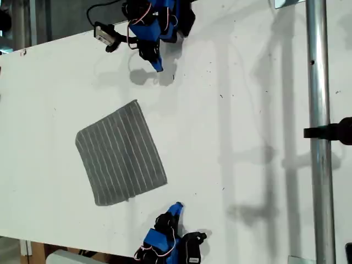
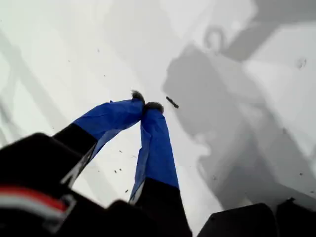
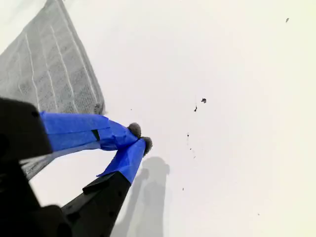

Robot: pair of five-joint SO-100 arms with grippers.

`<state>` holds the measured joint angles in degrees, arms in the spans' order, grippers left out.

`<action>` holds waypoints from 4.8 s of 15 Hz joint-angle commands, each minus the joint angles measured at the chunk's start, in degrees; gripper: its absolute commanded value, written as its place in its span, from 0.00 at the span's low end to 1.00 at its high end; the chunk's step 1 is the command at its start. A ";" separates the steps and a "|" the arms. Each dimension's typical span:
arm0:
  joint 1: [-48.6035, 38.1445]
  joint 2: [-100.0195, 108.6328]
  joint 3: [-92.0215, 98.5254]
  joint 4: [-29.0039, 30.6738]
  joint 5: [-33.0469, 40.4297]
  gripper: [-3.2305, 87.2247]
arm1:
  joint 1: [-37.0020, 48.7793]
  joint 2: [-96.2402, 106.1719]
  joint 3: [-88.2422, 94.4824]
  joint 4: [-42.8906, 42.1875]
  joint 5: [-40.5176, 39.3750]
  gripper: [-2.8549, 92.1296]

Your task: Grasp corners of a towel and fold twice.

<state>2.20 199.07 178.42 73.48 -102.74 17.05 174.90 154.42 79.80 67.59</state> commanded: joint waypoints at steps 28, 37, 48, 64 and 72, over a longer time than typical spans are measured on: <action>3.52 0.18 0.44 0.26 -4.04 0.00 | 23.82 -107.05 -74.36 -20.21 -65.30 0.41; 1.85 0.18 0.44 0.26 -3.25 0.00 | 21.80 -117.16 -81.65 -17.93 -68.64 0.03; -17.31 -66.53 -52.91 -10.46 24.61 0.00 | 21.80 -116.54 -79.89 -19.34 -68.64 0.03; -28.56 -110.48 -107.58 19.07 61.26 0.36 | 21.71 -114.96 -77.26 -20.65 -68.12 0.03; -27.69 -117.51 -93.34 5.89 58.01 0.35 | 21.62 -114.79 -76.99 -20.74 -68.20 0.03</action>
<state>-25.58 81.74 84.46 82.18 -43.86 38.85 58.54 77.08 59.33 -0.35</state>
